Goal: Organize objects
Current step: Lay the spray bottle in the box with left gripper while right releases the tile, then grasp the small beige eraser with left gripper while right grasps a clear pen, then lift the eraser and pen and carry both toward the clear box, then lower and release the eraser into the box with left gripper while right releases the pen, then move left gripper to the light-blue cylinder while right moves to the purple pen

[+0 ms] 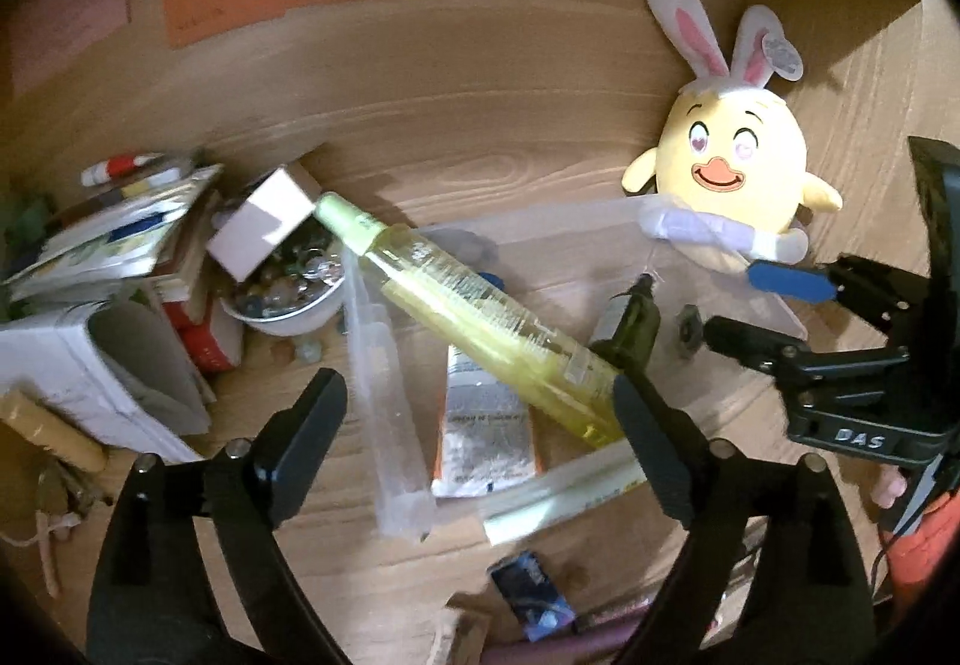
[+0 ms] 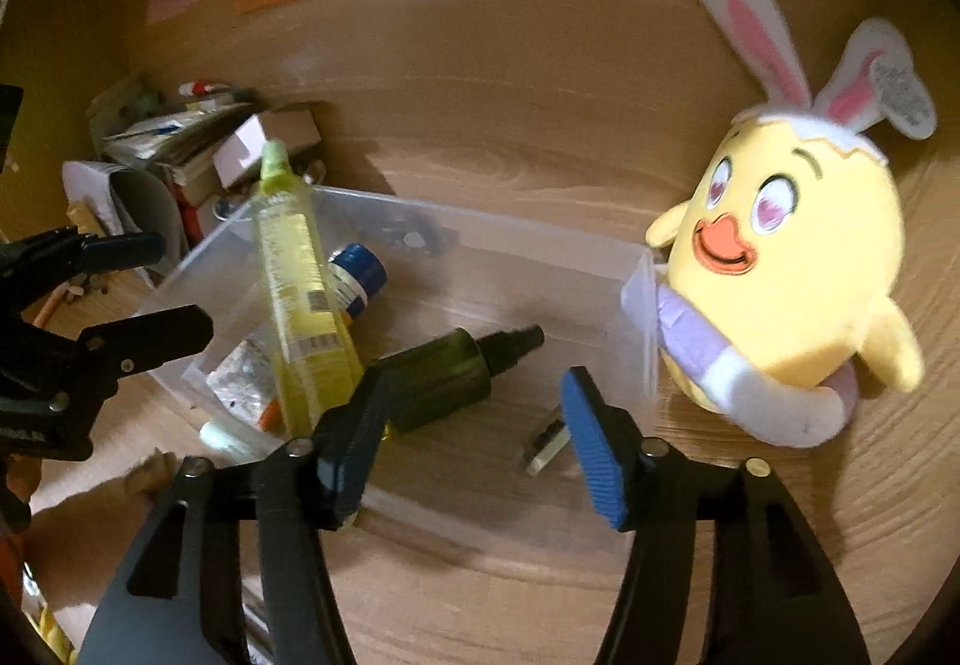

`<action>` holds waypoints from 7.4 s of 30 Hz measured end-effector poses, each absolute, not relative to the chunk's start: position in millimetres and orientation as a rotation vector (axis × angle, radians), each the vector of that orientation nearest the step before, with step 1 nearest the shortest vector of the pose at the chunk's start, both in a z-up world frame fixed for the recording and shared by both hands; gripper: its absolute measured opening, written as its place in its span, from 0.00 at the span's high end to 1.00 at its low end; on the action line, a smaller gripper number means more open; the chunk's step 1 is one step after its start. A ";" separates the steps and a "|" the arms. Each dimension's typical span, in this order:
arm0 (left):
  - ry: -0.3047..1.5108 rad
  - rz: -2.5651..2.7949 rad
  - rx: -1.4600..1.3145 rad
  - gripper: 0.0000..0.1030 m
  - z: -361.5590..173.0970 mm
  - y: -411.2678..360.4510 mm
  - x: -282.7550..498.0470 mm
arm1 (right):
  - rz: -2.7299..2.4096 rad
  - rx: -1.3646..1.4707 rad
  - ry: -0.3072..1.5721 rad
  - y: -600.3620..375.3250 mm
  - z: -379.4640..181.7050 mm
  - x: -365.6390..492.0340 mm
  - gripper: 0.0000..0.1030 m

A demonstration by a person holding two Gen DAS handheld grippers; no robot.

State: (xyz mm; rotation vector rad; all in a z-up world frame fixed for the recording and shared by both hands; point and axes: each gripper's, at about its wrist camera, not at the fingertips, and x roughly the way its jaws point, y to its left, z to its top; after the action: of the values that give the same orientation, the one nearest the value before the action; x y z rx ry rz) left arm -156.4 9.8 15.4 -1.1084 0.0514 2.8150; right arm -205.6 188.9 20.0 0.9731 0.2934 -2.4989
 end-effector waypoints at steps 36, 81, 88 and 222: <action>0.019 2.681 -1.393 0.23 -62.7 -34.2 -82.6 | -2.184 1.121 0.445 177.1 -48.5 -112.1 0.58; -0.159 2.749 -1.232 0.78 -29.8 -57.8 -61.6 | -2.242 1.003 0.466 172.8 -31.1 -112.8 0.92; -0.146 2.772 -1.120 0.78 -5.4 -43.7 -59.2 | -2.295 0.915 0.398 180.4 -6.8 -113.3 0.92; 0.001 2.499 -1.329 0.13 -70.4 56.8 -13.2 | -2.162 1.043 0.468 205.0 -46.7 -67.4 0.54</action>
State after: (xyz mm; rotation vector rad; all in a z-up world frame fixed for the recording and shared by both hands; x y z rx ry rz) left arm -13.2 56.8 -70.4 -1.3293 0.0008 2.4985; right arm -67.4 205.0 -46.7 1.0431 0.4681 -2.1625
